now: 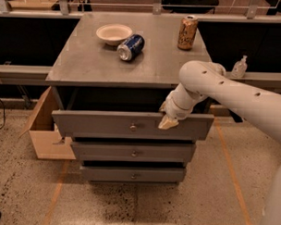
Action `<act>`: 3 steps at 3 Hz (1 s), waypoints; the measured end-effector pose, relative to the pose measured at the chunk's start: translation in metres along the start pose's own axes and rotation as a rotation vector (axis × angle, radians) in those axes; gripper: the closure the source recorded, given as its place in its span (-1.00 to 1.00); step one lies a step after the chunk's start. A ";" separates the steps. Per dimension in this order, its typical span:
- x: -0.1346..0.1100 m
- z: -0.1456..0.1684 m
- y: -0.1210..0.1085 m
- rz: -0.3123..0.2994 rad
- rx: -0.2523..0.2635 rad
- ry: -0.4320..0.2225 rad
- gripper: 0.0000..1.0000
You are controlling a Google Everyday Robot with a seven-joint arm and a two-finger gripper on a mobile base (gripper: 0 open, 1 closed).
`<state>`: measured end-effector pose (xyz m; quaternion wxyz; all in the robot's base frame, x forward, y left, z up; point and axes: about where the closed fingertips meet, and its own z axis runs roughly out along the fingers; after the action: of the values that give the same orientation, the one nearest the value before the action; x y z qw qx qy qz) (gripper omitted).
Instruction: Open top drawer
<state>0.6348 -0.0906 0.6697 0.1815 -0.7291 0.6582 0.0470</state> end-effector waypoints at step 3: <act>-0.019 -0.047 0.055 0.021 -0.092 0.009 0.63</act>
Offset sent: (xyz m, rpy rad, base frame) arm -0.1504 -0.0060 0.0997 -0.0355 0.2184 0.0088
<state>0.5709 -0.0924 0.7085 0.1445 -0.7299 0.6638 0.0757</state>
